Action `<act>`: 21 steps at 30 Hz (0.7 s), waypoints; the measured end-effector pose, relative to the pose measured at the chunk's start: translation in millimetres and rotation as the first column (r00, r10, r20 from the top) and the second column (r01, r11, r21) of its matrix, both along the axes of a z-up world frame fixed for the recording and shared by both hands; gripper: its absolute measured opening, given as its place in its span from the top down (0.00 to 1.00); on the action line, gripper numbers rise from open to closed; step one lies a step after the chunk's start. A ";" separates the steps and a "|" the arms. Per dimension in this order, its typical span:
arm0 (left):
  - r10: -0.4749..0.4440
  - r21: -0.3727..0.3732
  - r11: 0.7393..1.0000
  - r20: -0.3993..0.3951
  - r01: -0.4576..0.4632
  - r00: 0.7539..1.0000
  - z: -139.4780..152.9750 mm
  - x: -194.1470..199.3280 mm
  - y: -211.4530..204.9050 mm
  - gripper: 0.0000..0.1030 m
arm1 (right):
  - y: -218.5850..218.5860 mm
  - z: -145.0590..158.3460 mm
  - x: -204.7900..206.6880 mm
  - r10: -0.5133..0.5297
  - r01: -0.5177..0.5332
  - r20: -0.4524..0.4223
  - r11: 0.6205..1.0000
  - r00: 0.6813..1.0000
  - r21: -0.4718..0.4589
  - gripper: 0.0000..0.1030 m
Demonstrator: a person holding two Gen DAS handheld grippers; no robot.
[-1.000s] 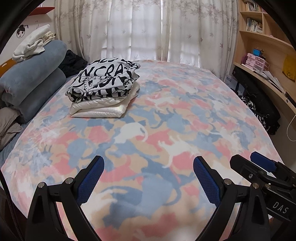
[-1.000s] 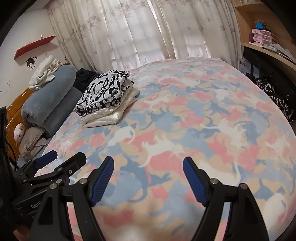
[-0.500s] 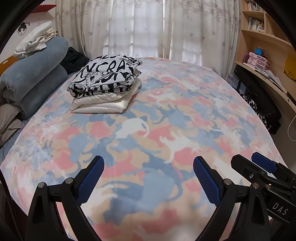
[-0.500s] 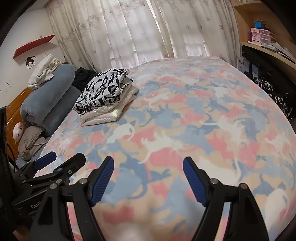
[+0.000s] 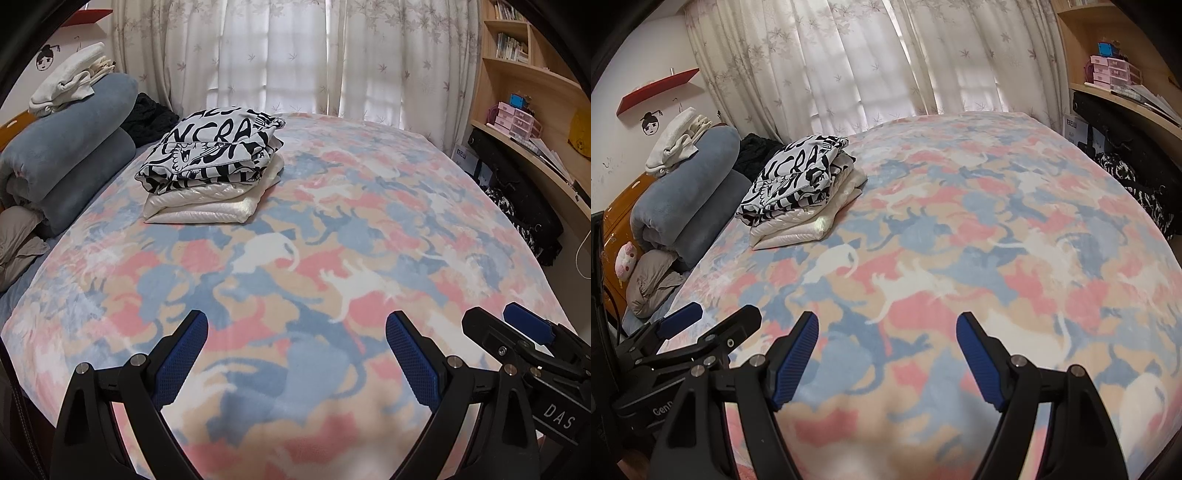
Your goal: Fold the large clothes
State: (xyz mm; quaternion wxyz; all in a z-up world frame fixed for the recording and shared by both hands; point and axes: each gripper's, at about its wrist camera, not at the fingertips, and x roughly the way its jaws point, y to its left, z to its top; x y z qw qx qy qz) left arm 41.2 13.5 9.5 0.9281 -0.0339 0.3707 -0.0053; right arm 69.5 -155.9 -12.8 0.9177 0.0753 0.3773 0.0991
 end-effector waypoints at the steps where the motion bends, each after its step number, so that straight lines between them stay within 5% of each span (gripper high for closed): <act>1: 0.000 0.001 1.000 0.000 0.000 1.000 -0.5 -0.1 0.6 0.07 | 0.0 0.0 -0.1 -0.001 0.001 0.000 1.000 1.000 0.001 0.25; 21: 0.002 0.002 1.000 0.006 -0.002 1.000 -5.1 -6.9 4.2 0.08 | 0.7 0.0 -1.2 0.000 0.000 0.000 1.000 1.000 -0.002 0.25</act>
